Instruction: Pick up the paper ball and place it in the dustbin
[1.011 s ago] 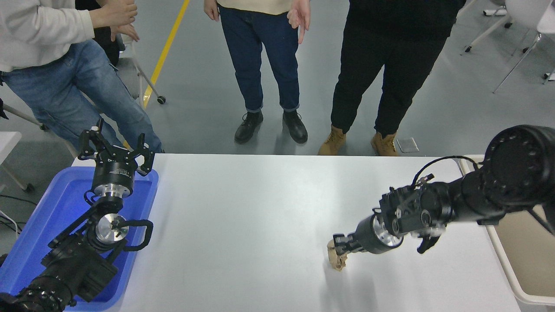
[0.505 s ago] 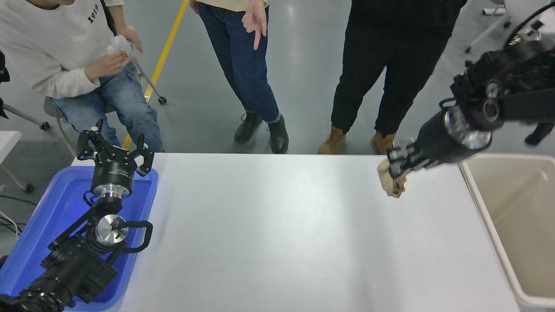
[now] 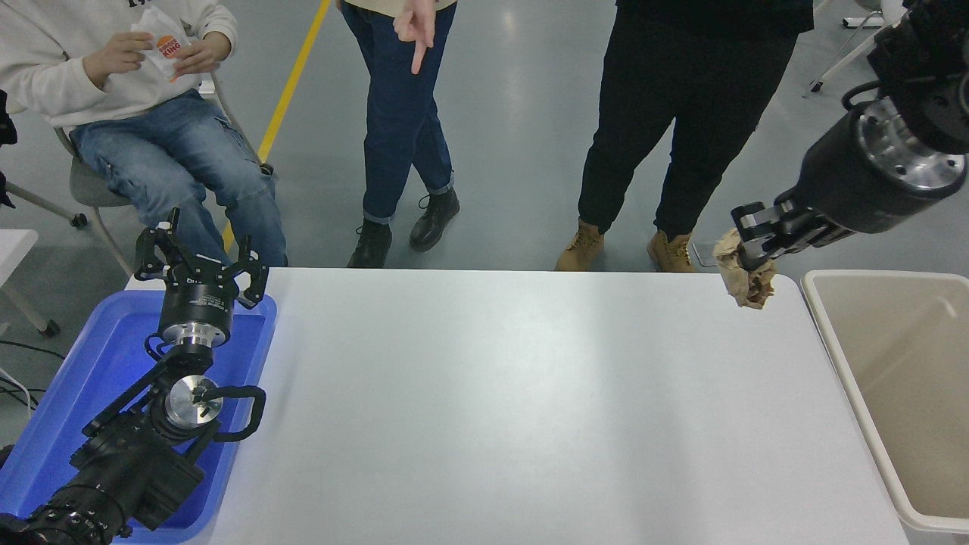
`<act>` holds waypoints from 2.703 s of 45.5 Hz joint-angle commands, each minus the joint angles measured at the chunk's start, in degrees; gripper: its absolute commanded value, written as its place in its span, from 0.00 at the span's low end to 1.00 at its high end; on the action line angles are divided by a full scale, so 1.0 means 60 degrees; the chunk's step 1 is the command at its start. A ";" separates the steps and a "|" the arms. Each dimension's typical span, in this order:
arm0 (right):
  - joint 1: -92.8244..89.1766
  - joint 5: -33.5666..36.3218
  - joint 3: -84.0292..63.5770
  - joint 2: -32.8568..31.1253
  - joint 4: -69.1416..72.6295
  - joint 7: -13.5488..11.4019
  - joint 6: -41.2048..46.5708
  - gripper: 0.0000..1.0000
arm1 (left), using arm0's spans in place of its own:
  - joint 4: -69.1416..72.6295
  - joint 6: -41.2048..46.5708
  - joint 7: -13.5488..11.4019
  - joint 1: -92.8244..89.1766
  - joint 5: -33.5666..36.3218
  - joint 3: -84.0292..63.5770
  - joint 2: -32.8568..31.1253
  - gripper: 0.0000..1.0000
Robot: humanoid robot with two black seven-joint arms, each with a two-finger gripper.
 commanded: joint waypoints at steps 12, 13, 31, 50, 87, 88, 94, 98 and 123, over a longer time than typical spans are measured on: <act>-0.4223 -0.3764 -0.0201 -0.4506 -0.4559 0.0059 -0.0908 0.00 | 0.0000 0.0000 0.0000 -0.0003 -0.0003 0.0002 -0.0004 0.99; -0.4575 -0.3779 -0.0069 -0.4653 -0.4852 0.0059 -0.0996 0.00 | 0.0000 0.0000 0.0000 -0.0003 -0.0003 0.0002 -0.0004 0.99; -1.3583 -0.3632 0.5334 -0.4626 -1.1385 0.0103 -0.3530 0.00 | 0.0000 0.0000 0.0000 -0.0003 -0.0003 0.0002 -0.0004 0.99; -1.7219 -0.1964 0.7856 -0.2414 -1.3702 -0.0584 -0.4527 0.00 | 0.0000 0.0000 0.0000 -0.0018 -0.0003 0.0002 -0.0004 0.99; -1.7586 -0.1318 0.9335 -0.1944 -1.3600 -0.0864 -0.4513 1.00 | 0.0000 0.0000 0.0000 -0.0018 -0.0003 0.0002 -0.0004 0.99; -1.7572 -0.1318 0.9438 -0.1944 -1.3571 -0.0849 -0.4513 1.00 | 0.0000 0.0000 0.0000 -0.0018 -0.0003 0.0002 -0.0004 0.99; -1.7469 -0.1318 1.0111 -0.1959 -1.3556 -0.0820 -0.4483 1.00 | 0.0000 0.0000 0.0000 -0.0018 -0.0003 0.0002 -0.0004 0.99; -1.7147 -0.1303 1.0887 -0.2003 -1.3381 -0.0820 -0.4469 1.00 | 0.0000 0.0000 0.0000 -0.0018 -0.0003 0.0002 -0.0004 0.99; -1.7337 0.3863 2.0014 -0.2736 -0.7199 -0.0820 -0.4513 1.00 | 0.0000 0.0000 -0.0014 -0.0018 -0.0003 -0.0013 -0.0004 0.99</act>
